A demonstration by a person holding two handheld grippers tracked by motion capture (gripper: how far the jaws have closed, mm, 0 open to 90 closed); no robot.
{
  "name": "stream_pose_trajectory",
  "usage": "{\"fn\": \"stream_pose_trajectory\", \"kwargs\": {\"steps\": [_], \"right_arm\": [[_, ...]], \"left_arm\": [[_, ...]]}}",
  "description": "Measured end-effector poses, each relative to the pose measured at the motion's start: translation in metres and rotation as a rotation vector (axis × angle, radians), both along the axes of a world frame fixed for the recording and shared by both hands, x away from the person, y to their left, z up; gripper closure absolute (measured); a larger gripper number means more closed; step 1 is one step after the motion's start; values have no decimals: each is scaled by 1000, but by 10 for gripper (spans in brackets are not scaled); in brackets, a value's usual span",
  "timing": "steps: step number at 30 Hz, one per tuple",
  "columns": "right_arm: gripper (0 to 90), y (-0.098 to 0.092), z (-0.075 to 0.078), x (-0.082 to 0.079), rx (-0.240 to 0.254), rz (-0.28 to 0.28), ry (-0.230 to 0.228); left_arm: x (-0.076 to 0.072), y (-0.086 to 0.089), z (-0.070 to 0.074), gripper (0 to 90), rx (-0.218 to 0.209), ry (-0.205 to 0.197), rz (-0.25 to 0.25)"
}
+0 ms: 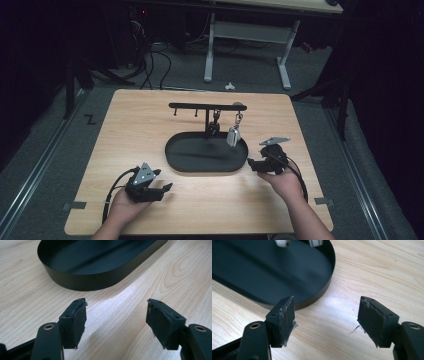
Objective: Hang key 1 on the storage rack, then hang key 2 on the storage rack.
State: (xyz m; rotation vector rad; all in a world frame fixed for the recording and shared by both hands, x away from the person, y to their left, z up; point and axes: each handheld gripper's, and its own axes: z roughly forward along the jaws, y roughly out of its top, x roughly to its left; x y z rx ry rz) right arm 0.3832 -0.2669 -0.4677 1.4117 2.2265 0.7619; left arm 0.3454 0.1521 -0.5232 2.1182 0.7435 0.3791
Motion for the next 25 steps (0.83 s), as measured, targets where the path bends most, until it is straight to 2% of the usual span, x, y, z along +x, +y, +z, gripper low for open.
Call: {"fn": "stream_pose_trajectory", "kwargs": {"steps": [2, 6, 7, 8, 9, 10, 14, 15, 16, 17, 18, 19, 20, 25], "right_arm": [[298, -6, -9, -12, 36, -21, -31], [286, -18, -21, -31, 66, -48, -75], [286, -18, -21, -31, 66, -48, -75], [270, -25, -25, -40, 76, -64, -113], [270, -25, -25, -40, 76, -64, -113], [248, -31, -28, -49, 70, -72, -156], [206, -41, -37, -66, 61, -87, -225], [206, -45, -41, -70, 67, -84, -230], [205, -48, -44, -73, 91, -83, -212], [205, -48, -44, -73, 91, -83, -212], [198, -55, -49, -74, 96, -96, -190], [198, -55, -49, -74, 96, -96, -190], [198, -59, -52, -73, 107, -122, -179], [193, -58, -49, -75, 113, -130, -198]], "left_arm": [[0, -2, 0, 330, 10, -4, -2], [1, -2, 1, 330, 8, -7, 6], [1, -2, 1, 330, 8, -7, 6], [1, -3, 0, 330, 13, -2, 8], [1, -3, 0, 330, 13, -2, 8], [1, -3, 0, 330, 13, -4, 14], [1, -1, -2, 328, 13, 7, 33], [1, 0, -2, 327, 9, 10, 40], [1, 1, -3, 327, 5, 12, 51], [1, 1, -3, 326, 5, 12, 51], [1, 4, -1, 325, -6, 13, 67], [1, 4, -1, 325, -6, 13, 67], [2, 6, 1, 325, -21, 6, 81], [1, 6, 7, 321, -14, -26, 76]]}}
